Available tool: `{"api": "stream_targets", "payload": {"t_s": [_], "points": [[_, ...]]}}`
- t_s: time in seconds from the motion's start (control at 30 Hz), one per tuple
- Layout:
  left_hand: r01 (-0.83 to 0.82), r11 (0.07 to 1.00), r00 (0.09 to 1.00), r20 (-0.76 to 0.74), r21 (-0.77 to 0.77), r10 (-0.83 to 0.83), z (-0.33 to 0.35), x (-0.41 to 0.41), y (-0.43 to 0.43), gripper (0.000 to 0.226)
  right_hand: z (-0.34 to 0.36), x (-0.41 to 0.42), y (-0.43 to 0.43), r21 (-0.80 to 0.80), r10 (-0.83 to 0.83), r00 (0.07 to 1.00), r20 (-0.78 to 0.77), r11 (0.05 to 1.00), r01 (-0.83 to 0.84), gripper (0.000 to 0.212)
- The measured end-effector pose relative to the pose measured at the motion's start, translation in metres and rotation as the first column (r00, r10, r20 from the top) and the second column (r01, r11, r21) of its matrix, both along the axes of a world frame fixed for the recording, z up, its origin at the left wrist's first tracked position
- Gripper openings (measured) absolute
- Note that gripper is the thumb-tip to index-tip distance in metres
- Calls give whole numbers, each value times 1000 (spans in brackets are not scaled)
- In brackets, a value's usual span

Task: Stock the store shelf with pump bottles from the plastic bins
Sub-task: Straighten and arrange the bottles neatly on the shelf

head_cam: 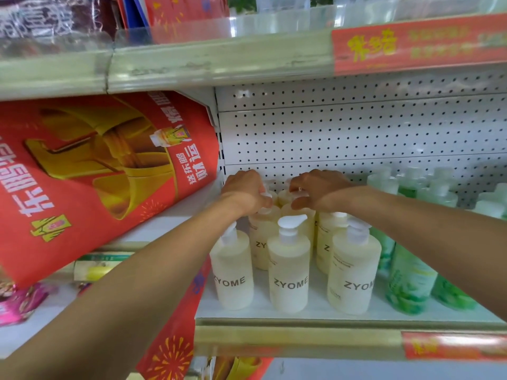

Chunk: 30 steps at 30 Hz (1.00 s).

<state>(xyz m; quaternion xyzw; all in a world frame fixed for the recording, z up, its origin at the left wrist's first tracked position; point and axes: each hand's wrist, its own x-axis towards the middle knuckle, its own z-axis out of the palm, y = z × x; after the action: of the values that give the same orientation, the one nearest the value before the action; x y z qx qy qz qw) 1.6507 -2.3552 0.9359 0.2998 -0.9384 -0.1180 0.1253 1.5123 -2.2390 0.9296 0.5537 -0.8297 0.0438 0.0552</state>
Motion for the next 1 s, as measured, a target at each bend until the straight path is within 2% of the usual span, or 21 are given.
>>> {"api": "stream_targets", "payload": {"t_s": [0.13,0.27,0.4,0.47,0.57,0.63,0.73,0.8,0.9,1.0], "points": [[-22,1000,1000,-20,-8,21,-3,-5,-3,29,0,1,1,3,-27,999,43,1000,27,35],[-20,997,1000,-3,-75,20,-5,-6,-5,23,-1,2,0,2,-42,998,43,999,42,22],[-8,998,1000,28,-65,9,-5,-6,-5,18,0,6,0,37,-76,997,10,996,75,41],[14,1000,998,60,13,-15,0,-2,-6,32,6,8,8,9,-64,998,11,998,64,48],[50,983,997,49,174,-59,4,16,-8,66,24,7,30,-29,-78,992,96,996,81,51],[71,973,997,27,221,-79,-2,27,-6,75,34,4,44,80,-119,987,107,991,111,51],[77,986,992,88,145,-91,-9,31,-3,79,32,0,53,237,-197,976,92,956,170,52],[83,987,992,83,135,-95,-8,29,-2,77,23,-3,52,233,-213,975,69,953,192,47],[80,987,994,64,139,-90,-11,27,-2,78,12,-10,48,143,-186,981,49,974,177,28],[80,989,994,68,127,-89,-15,24,-3,78,8,-15,47,105,-164,984,68,982,156,23]]}}
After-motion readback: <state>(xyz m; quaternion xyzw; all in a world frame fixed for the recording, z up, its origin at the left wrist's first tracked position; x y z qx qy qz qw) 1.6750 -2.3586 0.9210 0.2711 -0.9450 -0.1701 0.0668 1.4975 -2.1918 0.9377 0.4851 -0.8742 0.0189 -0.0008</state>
